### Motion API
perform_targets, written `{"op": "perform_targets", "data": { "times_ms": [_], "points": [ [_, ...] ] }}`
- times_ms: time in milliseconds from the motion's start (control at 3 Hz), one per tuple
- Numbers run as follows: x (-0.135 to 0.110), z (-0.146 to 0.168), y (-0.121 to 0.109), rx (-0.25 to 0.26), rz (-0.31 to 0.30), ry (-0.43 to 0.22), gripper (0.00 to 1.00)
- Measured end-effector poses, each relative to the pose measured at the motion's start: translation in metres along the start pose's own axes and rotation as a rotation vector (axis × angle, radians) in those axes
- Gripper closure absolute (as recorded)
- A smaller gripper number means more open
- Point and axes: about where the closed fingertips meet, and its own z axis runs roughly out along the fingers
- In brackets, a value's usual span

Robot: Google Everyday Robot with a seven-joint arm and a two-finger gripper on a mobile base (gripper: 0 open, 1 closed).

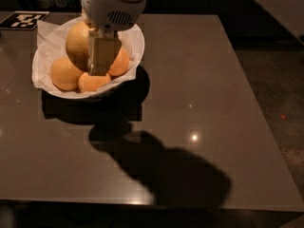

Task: Pick orange from white bowl

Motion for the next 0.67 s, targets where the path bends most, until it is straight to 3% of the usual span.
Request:
{"op": "perform_targets", "data": {
  "times_ms": [333, 667],
  "points": [
    [-0.0132, -0.0162, 0.0304, 0.006, 0.048, -0.005, 1.0],
    [-0.0141, -0.0177, 0.0335, 0.005, 0.049, -0.002, 1.0]
  ]
}}
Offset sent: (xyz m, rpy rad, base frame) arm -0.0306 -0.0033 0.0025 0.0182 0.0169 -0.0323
